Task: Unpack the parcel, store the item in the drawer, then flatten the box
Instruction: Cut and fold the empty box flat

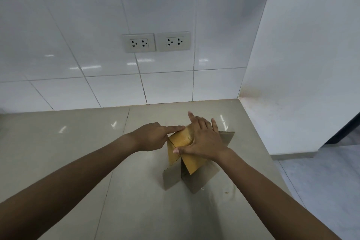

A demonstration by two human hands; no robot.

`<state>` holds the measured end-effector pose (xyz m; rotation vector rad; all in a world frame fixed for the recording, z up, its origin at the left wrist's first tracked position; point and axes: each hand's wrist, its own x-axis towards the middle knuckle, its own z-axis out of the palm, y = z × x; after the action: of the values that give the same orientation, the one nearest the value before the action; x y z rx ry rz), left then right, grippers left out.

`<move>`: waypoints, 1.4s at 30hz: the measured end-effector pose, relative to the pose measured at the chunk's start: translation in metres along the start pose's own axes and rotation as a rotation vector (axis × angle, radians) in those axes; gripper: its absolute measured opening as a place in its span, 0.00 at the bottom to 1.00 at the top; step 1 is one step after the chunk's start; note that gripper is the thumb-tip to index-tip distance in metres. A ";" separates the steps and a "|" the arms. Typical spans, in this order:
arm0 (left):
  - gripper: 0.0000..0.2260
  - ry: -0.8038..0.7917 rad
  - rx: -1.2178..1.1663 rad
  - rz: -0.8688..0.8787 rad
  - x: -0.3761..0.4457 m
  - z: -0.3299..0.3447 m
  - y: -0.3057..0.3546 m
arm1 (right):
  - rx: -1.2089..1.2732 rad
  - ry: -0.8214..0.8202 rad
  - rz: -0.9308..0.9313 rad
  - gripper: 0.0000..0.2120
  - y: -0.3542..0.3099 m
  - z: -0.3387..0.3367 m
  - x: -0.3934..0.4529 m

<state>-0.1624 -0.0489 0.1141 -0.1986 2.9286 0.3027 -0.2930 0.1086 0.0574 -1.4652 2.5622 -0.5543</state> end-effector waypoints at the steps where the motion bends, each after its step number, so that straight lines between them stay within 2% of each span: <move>1: 0.27 0.024 0.125 -0.025 -0.001 -0.001 0.005 | -0.001 -0.002 0.002 0.62 -0.001 0.000 0.000; 7: 0.33 0.112 0.324 -0.118 -0.021 0.015 0.022 | 0.002 0.006 0.012 0.60 -0.003 0.002 0.003; 14: 0.38 0.187 0.266 -0.132 -0.006 0.020 0.032 | 0.006 0.032 0.010 0.62 -0.004 0.003 0.001; 20: 0.28 0.216 0.304 0.009 -0.004 0.023 0.018 | 0.014 0.035 0.001 0.61 -0.002 0.003 0.001; 22: 0.26 0.226 0.212 0.033 -0.002 0.023 0.015 | 0.013 0.034 -0.008 0.62 -0.001 0.004 0.000; 26: 0.23 0.199 -0.175 -0.036 0.001 0.022 0.005 | 0.023 0.043 -0.007 0.63 0.000 0.003 -0.002; 32: 0.24 0.242 -0.497 -0.101 -0.003 0.007 0.007 | 0.033 0.030 0.003 0.63 -0.002 0.002 -0.001; 35: 0.24 0.383 -0.545 -0.088 -0.019 0.007 -0.009 | 0.042 0.021 0.012 0.63 -0.003 0.001 -0.001; 37: 0.23 0.544 -0.542 -0.172 -0.037 0.026 -0.027 | 0.047 0.012 0.023 0.64 -0.003 0.000 -0.001; 38: 0.22 0.560 -0.492 -0.251 -0.046 0.044 -0.038 | 0.049 0.004 0.031 0.64 -0.003 -0.001 -0.001; 39: 0.21 0.491 -0.395 -0.341 -0.054 0.065 -0.048 | 0.053 -0.005 0.039 0.64 -0.004 -0.002 -0.002; 42: 0.23 0.057 -0.148 -0.571 -0.075 0.138 -0.057 | 0.077 -0.040 0.067 0.63 -0.006 -0.008 -0.001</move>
<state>-0.0571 -0.0664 -0.0139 -1.0479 2.7436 0.4201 -0.2899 0.1085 0.0670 -1.3471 2.5196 -0.6008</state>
